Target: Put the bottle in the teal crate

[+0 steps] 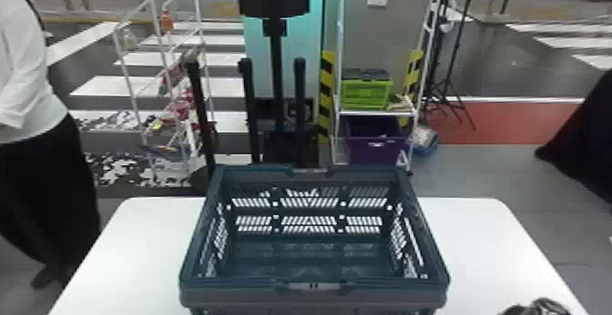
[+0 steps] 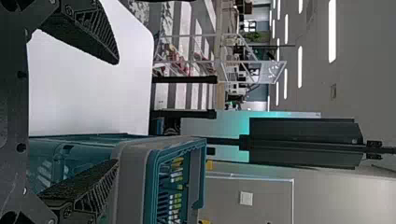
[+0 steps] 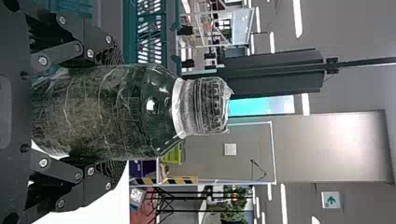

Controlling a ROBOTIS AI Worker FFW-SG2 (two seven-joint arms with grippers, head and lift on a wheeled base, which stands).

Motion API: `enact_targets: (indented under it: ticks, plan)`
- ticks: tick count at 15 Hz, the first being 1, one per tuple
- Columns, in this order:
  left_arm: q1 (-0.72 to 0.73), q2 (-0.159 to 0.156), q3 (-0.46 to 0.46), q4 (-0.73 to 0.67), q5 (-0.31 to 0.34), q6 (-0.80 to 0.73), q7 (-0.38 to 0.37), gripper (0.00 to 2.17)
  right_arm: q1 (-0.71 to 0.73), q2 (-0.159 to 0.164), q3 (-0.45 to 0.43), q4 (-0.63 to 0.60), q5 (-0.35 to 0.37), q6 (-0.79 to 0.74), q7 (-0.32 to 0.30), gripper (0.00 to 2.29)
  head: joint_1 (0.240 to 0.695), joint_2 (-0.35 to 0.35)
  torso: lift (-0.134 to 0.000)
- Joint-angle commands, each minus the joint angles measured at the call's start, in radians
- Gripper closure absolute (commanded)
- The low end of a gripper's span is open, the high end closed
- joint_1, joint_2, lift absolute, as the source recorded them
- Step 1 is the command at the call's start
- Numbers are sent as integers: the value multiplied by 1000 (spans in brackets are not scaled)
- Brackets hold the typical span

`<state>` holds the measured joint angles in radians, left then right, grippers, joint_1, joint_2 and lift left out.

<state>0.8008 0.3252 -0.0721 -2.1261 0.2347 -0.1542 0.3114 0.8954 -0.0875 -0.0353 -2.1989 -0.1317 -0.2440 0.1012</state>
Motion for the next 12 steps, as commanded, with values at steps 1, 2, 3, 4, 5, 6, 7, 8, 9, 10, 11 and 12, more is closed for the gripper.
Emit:
enact_targets:
  ticks: [1,2,3,4,5,6,7,8,9,10,11,12]
  plan:
    - [0,0,0,2,0,0,0,134,-24,-1,0,-55,6,56,0,1720,499,0,0]
    - [0,0,0,2,0,0,0,134,-44,-3,2,-73,9,96,0,1720,499,0,0]
    - [0,0,0,2,0,0,0,134,-73,-5,12,-88,12,157,0,1720,499,0,0]
    - [0,0,0,3,0,-3,2,134,-102,-6,26,-107,26,216,0,1720,499,0,0]
    - [1,0,0,3,0,-12,6,134,-147,-8,44,-124,38,305,0,1720,499,0,0]
    - [3,0,2,3,0,-12,6,134,-190,-8,61,-131,50,369,0,1720,499,0,0]
    - [3,2,3,3,0,-12,6,134,-230,-9,83,-143,61,424,0,1720,499,0,0]
    - [3,2,5,2,0,-12,6,134,-274,-11,104,-147,72,477,-2,1720,499,0,0]
    - [5,2,6,2,0,-12,6,134,-326,-12,127,-153,83,541,-2,1720,499,0,0]
    - [5,3,8,3,2,-12,6,134,-372,-11,143,-154,89,615,-6,1720,499,0,0]
    - [6,3,8,3,3,-12,6,134,-432,-14,166,-154,93,700,-9,1720,499,0,0]
    - [8,3,9,5,3,-12,6,134,-486,-14,184,-150,96,786,-15,1720,499,0,0]
